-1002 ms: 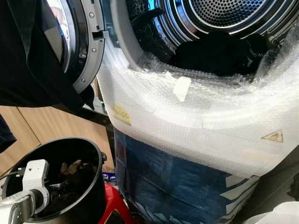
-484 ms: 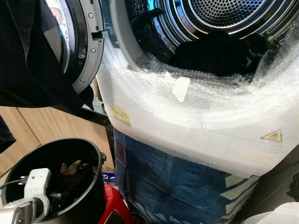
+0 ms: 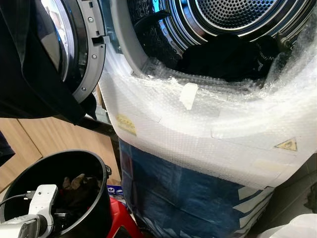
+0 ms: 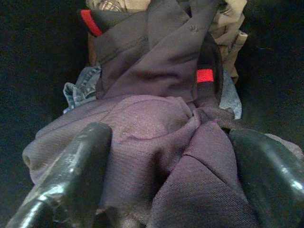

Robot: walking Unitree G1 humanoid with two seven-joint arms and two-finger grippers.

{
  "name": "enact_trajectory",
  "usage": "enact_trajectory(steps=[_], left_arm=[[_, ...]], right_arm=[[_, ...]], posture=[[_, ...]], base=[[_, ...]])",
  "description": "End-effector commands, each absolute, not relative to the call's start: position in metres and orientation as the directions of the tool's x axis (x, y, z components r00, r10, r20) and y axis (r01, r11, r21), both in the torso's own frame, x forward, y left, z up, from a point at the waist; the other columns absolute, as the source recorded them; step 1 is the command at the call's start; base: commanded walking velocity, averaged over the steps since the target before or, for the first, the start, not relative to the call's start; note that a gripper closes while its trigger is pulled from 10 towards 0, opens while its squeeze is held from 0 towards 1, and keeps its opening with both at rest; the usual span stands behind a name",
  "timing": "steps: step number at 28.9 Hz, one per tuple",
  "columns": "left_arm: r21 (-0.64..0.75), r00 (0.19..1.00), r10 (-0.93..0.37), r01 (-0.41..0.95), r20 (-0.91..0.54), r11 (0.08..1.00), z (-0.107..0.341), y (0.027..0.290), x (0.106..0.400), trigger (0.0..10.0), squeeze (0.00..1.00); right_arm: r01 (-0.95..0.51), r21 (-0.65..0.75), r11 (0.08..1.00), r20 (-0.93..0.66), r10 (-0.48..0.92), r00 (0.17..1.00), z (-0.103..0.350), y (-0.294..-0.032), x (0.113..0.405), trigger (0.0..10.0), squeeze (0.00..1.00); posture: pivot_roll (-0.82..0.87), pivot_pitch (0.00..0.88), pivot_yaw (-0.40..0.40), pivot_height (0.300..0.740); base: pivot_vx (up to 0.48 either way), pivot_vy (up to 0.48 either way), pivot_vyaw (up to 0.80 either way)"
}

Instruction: Clothes washing

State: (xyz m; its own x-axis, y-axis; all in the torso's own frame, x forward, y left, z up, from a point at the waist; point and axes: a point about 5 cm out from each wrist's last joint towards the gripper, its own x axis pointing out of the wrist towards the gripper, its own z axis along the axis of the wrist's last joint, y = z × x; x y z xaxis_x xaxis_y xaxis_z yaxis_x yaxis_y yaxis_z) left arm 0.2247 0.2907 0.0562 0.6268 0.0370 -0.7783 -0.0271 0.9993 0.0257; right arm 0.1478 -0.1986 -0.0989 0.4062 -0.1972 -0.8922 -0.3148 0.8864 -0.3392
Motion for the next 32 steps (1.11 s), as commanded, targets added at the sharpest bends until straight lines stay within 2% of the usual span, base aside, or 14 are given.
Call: enact_trajectory(steps=[1, 19, 32], left_arm=[[0.056, 0.587, 0.063, -0.029, -0.807, 0.998, 0.051, 0.296, 0.219, 0.0, 0.00], [0.094, 0.591, 0.013, 0.106, -0.807, 0.990, 0.055, 0.278, 0.219, 0.0, 0.00], [0.108, 0.589, 0.003, 0.144, -0.808, 0.984, 0.056, 0.276, 0.220, 0.0, 0.00]], right_arm=[[-0.328, -0.342, 0.881, -0.892, -0.193, 0.410, -0.098, -0.199, 0.150, 10.0, 0.00], [-0.351, -0.336, 0.874, -0.894, -0.179, 0.411, -0.097, -0.195, 0.154, 10.0, 0.00], [-0.356, -0.345, 0.868, -0.891, -0.183, 0.415, -0.097, -0.196, 0.154, 10.0, 0.00]], posture=[[0.03, 0.000, 0.046, 0.740], [0.06, 0.003, 0.048, 0.740], [0.04, 0.024, 0.043, 0.740]], base=[[0.000, 0.000, 0.00], [0.000, 0.000, 0.00], [0.000, 0.000, 0.00]])
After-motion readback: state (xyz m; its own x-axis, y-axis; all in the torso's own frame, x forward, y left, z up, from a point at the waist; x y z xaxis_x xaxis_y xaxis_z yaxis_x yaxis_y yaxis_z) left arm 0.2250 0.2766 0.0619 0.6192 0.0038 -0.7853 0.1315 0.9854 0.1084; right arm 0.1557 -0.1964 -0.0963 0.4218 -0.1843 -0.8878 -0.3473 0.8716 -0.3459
